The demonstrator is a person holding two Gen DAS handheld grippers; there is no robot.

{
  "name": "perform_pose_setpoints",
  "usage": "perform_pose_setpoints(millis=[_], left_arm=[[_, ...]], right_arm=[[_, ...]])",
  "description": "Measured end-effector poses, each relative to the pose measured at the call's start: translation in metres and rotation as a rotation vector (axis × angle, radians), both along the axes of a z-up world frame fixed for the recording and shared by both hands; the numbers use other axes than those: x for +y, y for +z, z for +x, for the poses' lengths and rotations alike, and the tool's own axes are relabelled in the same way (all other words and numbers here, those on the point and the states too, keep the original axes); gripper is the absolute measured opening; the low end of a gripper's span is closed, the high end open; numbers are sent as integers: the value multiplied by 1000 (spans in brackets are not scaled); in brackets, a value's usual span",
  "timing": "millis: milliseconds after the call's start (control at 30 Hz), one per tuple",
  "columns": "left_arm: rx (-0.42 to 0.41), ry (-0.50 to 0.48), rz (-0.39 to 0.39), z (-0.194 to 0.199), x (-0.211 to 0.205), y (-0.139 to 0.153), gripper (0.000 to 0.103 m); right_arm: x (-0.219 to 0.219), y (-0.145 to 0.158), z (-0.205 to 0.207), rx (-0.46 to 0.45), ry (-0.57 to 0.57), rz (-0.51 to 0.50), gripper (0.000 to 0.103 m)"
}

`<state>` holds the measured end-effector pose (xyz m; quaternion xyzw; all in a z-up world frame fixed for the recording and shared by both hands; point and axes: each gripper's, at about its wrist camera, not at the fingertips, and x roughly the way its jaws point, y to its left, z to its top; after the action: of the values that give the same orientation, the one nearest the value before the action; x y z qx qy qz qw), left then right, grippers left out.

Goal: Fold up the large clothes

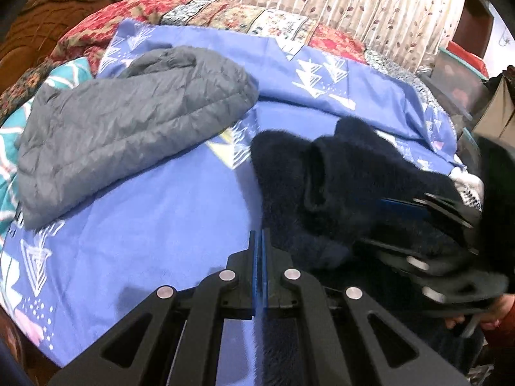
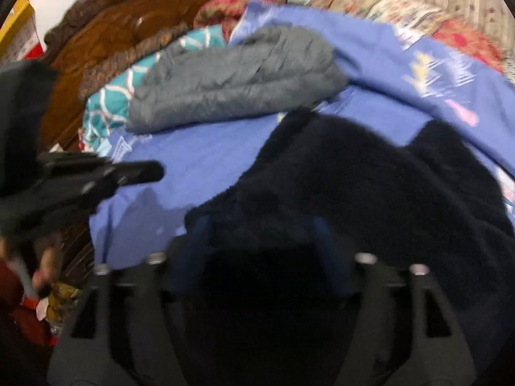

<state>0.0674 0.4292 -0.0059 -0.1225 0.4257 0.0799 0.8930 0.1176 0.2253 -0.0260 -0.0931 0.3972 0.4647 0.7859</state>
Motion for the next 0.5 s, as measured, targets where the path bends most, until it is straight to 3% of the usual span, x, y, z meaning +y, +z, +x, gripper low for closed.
perform_pose_setpoints(millis=[67,167,267,400,500], left_arm=[[-31,-16,-13,11,-8,6,26],[-89,-66,-34,30,-29,18,26],[-122,-160,-43,59,-64,27,26],[-131,-242,19,94,-108,21,26],[-29,-241,89,125,-123,-13,26]], right_arm=[[-41,16,4,-34,-63,42,74],[-124,21,31,-66,-282,20,74],[-183,5,71,27,-489,11,74],[-219,-22,107,142,-602,64,69],[-218,-47,129,161,-642,10,68]])
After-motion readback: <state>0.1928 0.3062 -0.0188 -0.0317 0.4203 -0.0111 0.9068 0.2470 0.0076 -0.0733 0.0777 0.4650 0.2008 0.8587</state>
